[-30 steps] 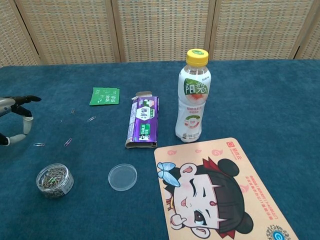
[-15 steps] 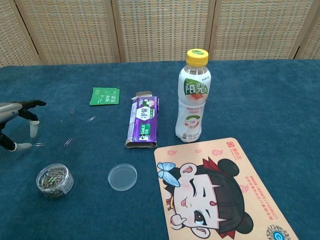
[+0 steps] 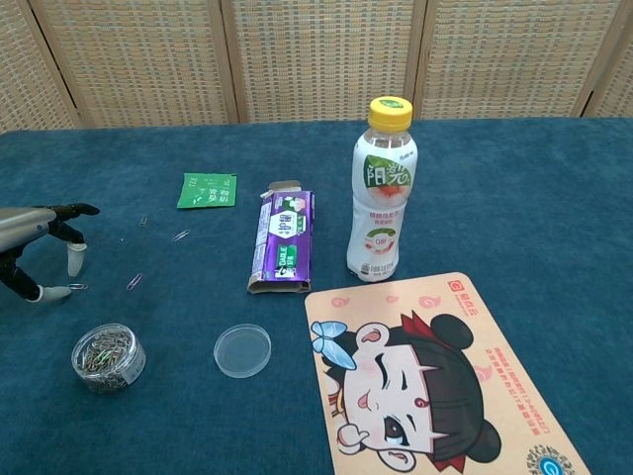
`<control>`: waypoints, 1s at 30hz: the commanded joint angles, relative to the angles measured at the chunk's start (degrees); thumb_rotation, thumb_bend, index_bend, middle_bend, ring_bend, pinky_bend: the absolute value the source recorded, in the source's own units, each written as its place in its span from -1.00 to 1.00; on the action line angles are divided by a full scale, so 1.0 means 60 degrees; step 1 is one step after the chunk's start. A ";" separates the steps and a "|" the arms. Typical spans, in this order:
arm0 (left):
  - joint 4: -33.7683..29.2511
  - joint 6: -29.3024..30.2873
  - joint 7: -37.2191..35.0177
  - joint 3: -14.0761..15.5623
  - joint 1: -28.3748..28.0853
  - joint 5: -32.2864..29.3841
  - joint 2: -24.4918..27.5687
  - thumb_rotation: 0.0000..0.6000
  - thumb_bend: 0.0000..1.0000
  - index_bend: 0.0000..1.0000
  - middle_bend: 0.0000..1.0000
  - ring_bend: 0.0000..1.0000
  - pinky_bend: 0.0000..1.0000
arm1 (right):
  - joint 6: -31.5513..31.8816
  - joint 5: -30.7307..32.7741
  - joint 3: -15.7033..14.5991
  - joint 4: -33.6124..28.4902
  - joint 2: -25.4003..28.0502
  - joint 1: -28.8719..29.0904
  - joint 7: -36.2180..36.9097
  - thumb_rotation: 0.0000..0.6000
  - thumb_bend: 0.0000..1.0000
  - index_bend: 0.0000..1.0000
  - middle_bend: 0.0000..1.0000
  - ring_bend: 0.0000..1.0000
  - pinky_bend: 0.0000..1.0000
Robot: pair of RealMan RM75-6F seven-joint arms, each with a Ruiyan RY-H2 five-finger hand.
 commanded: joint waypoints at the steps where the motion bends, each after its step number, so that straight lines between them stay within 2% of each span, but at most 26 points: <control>1: 0.0012 -0.0035 0.0037 -0.0021 -0.0028 -0.0028 -0.0021 1.00 -0.39 0.12 -1.00 -1.00 -1.00 | -0.0006 0.0009 0.0003 0.0006 0.0000 0.0002 0.0008 1.00 -1.00 -0.85 -1.00 -1.00 -1.00; 18: 0.0046 -0.0485 0.0719 -0.0039 -0.0174 -0.0409 -0.0176 1.00 -0.23 0.13 -1.00 -1.00 -1.00 | 0.0042 -0.0014 0.0000 0.0008 0.0037 -0.0022 0.0096 1.00 -1.00 -0.85 -1.00 -1.00 -1.00; 24: 0.0061 -0.0505 0.0790 -0.0005 -0.0161 -0.0432 -0.0196 1.00 -0.17 0.40 -1.00 -1.00 -1.00 | 0.0039 -0.0020 -0.0003 0.0011 0.0044 -0.0022 0.0129 1.00 -1.00 -0.85 -1.00 -1.00 -1.00; 30: -0.0033 -0.0420 0.0773 -0.0018 -0.0140 -0.0413 -0.0129 1.00 -0.15 0.47 -1.00 -1.00 -1.00 | 0.0052 -0.0035 -0.0007 0.0015 0.0055 -0.0029 0.0173 1.00 -1.00 -0.85 -1.00 -1.00 -1.00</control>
